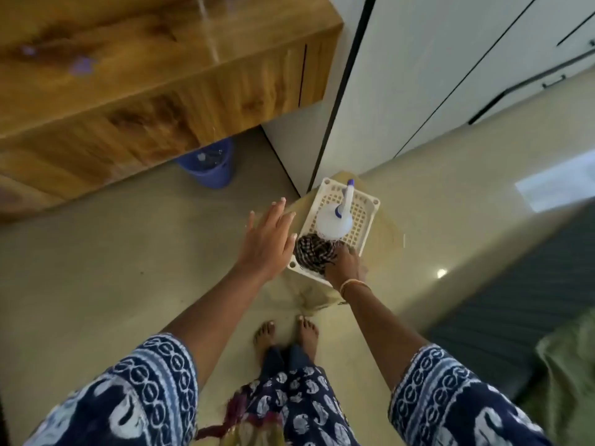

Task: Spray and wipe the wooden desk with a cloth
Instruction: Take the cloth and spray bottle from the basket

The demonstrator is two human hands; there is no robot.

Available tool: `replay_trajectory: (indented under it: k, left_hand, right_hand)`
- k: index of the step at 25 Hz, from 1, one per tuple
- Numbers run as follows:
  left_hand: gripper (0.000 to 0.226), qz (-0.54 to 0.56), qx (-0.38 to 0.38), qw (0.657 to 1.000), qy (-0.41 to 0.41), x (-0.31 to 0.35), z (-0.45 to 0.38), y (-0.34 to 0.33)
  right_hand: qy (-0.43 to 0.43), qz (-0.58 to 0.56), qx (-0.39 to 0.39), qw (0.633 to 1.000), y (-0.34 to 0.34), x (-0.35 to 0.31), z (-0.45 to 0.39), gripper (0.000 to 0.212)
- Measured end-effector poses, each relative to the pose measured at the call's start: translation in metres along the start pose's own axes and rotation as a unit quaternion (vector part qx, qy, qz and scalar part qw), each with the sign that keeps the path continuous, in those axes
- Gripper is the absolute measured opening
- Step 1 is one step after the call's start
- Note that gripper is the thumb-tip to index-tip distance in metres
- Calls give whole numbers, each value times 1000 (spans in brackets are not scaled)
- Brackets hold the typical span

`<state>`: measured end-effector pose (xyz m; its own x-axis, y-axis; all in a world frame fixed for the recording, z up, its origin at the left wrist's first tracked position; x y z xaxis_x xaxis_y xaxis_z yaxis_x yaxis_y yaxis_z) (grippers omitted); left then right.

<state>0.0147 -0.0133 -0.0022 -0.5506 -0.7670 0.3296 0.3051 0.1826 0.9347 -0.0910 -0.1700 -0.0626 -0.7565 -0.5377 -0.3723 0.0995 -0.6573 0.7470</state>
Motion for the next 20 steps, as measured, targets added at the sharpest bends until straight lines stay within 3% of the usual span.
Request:
replay_trajectory:
  k: [4, 6, 10, 12, 14, 16, 18, 20]
  left_hand:
    - [47, 54, -25, 997, 58, -23, -8, -48]
    - [40, 151, -52, 981, 109, -29, -12, -69]
    - [31, 314, -107, 917, 220, -40, -22, -81]
    - [27, 359, -109, 890, 259, -44, -25, -78]
    - [26, 379, -106, 873, 290, -45, -27, -69]
    - [37, 417, -91, 849, 312, -39, -27, -50]
    - [61, 506, -88, 792, 331, -31, -27, -33]
    - [66, 588, -120, 718, 353, -25, -24, -18]
  right_hand:
    - [22, 99, -26, 995, -24, 20, -35, 72]
    - [52, 155, -23, 986, -41, 32, -50, 80]
    - [112, 232, 18, 966, -51, 42, -65, 54]
    - [101, 157, 27, 982, -46, 36, -57, 43]
    - [64, -10, 41, 997, -36, 18, -41, 38]
    - [48, -161, 37, 985, -24, -12, -17, 35]
    - [59, -275, 18, 959, -14, -43, 3, 29]
    - [103, -349, -35, 931, -5, -69, 18, 29]
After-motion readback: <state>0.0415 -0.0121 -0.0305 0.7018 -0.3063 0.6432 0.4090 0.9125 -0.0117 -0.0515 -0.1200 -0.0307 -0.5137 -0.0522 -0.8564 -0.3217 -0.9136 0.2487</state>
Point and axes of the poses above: each hand's wrist, its own z-axis away from the middle knuckle, its own y-axis out of the back of the hand, x = y × z, the point moved 2 cm from there along -z, towards the middle knuckle, and after that the axes turned 4 degrees about y, right-handed, at the moved point
